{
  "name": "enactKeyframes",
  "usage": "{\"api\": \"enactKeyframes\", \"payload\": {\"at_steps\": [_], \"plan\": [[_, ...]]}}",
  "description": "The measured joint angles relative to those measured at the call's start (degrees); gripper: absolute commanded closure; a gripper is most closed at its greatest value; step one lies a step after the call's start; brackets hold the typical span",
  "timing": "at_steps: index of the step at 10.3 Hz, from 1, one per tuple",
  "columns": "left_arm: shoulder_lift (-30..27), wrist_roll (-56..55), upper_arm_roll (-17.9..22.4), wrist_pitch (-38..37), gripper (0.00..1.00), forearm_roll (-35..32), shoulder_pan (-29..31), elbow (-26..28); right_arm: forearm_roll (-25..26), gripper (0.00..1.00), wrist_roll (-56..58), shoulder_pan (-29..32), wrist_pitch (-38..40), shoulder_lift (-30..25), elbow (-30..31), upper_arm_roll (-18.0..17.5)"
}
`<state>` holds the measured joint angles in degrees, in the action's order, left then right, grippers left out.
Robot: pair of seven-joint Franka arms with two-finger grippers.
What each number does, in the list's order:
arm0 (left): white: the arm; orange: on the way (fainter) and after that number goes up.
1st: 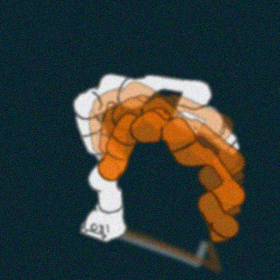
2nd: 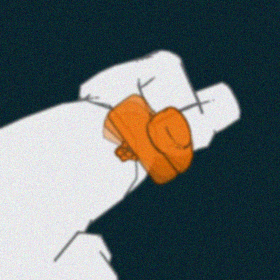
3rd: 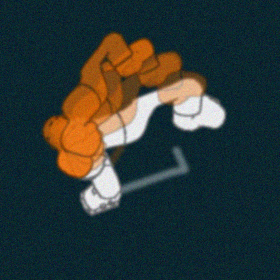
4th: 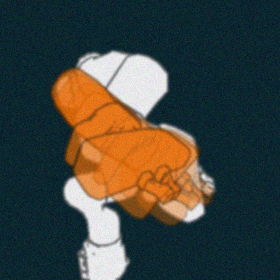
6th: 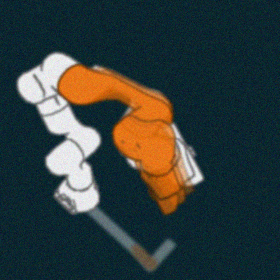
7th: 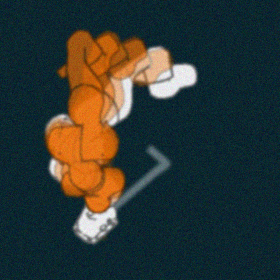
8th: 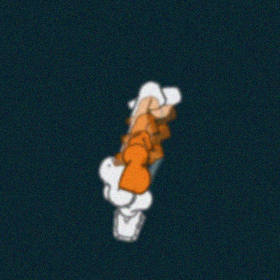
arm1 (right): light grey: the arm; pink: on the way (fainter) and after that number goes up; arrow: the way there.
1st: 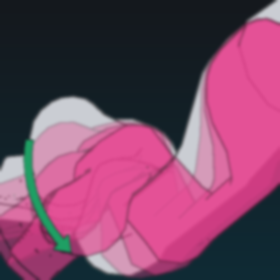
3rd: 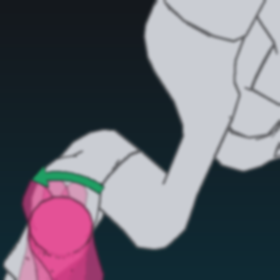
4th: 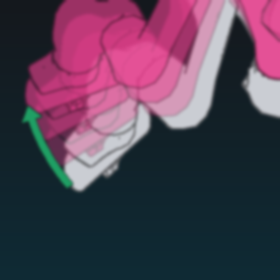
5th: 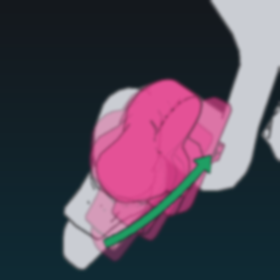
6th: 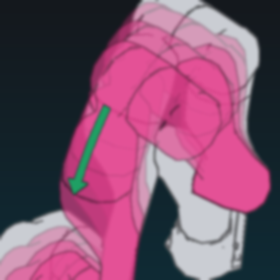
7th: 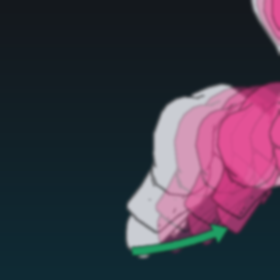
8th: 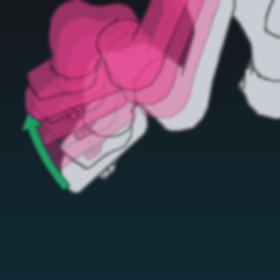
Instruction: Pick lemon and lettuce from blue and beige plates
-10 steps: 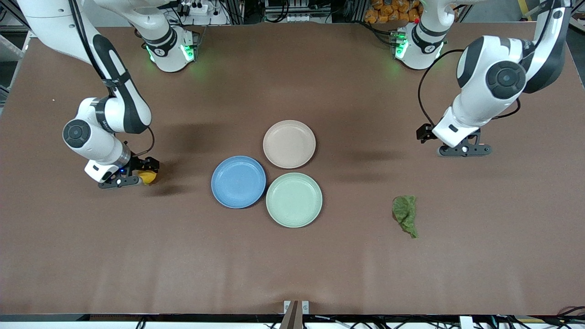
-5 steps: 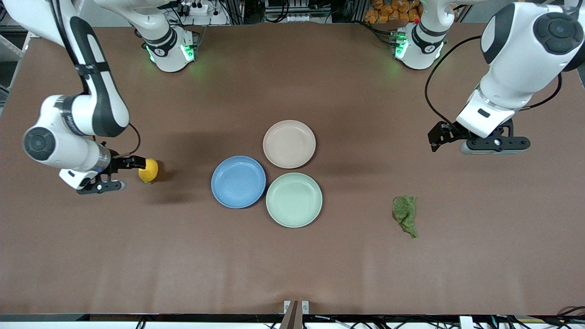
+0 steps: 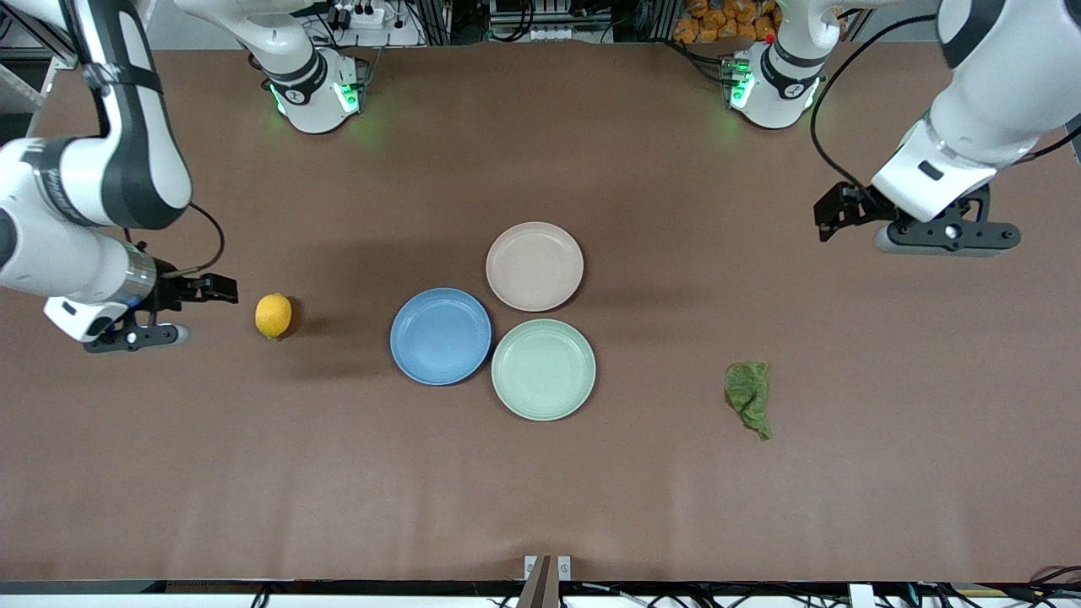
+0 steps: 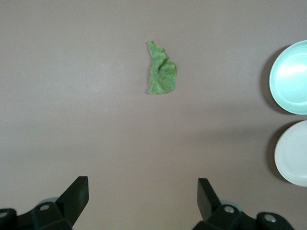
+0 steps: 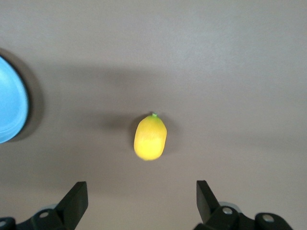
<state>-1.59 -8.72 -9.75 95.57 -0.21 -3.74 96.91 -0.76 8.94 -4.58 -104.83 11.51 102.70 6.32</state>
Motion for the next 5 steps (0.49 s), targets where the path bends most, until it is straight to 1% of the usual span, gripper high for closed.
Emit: {"api": "enactKeyframes", "payload": {"at_steps": [2, 5], "plan": [[0.0, 1.1, 0.6, -4.5, 0.00, 1.5, 0.2, -3.4, 0.4, 0.00, 0.0, 0.0, 6.2, -0.4, -7.2, 0.3], [0.0, 1.2, 0.8, -6.6, 0.00, 1.9, 0.2, -6.5, 0.5, 0.00, 0.0, 0.1, 9.9, -0.8, -14.2, 1.3]]}}
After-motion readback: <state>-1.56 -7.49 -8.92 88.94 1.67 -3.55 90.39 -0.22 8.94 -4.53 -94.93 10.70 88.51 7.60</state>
